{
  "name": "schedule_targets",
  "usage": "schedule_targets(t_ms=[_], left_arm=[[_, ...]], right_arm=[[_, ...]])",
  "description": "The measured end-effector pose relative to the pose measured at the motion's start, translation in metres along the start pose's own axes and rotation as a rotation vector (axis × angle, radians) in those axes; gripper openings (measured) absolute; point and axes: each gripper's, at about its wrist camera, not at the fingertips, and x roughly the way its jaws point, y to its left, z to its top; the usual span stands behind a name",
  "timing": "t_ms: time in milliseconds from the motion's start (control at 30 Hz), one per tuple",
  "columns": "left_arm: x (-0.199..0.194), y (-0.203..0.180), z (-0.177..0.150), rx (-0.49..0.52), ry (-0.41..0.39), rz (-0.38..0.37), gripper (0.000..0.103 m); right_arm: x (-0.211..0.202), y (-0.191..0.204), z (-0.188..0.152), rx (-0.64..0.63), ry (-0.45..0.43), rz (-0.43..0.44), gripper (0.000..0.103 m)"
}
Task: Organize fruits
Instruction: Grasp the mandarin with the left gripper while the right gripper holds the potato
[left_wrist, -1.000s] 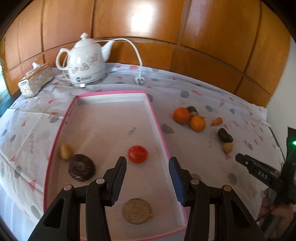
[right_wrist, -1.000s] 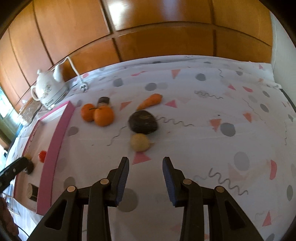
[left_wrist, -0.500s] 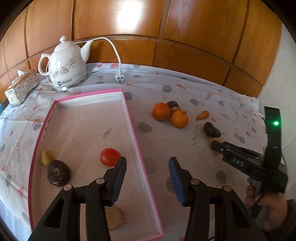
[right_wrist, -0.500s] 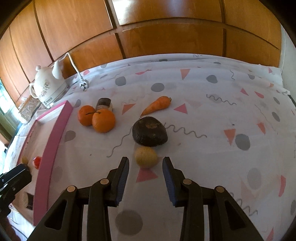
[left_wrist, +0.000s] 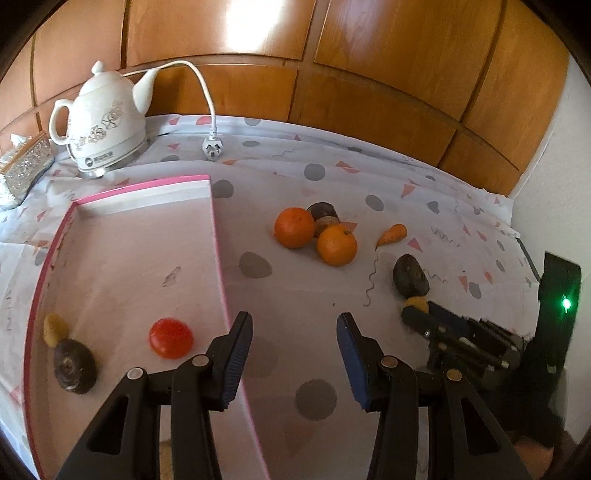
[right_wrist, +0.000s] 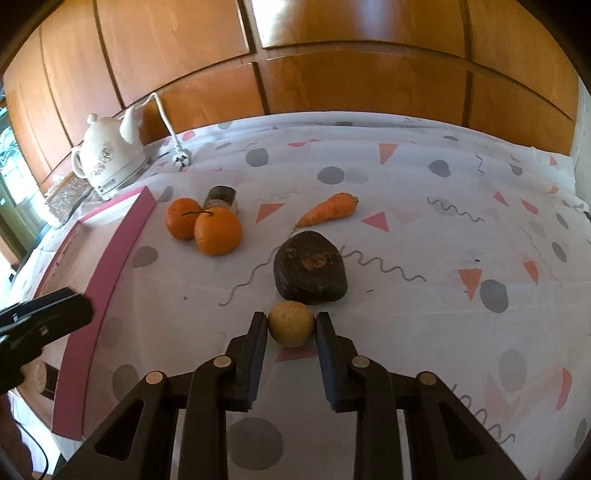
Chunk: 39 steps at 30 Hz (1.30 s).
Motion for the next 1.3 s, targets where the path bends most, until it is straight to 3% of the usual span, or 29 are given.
schedule_targets(t_ms=[633,1067,1133,1300], left_arm=[[0.069,-0.032,0.043,-0.016,0.061,-0.015,0.048],[0.1,-0.036,0.052,-0.016,0.074,0.017,0.048],[0.106,-0.037,0.05,-0.01,0.081,0.017,0.039],[0.106,-0.04,0.047,0.01,0.054,0.015,0.036]], right_arm=[[0.012,0.004,0.006,-0.052,-0.013,-0.02,0.027],[0.021,-0.005,0.019,-0.02,-0.012,-0.1,0.027],[0.023,-0.007,0.02,-0.013,-0.013,-0.1,0.027],[0.025,-0.01,0.023,0.002,-0.014,-0.096,0.027]])
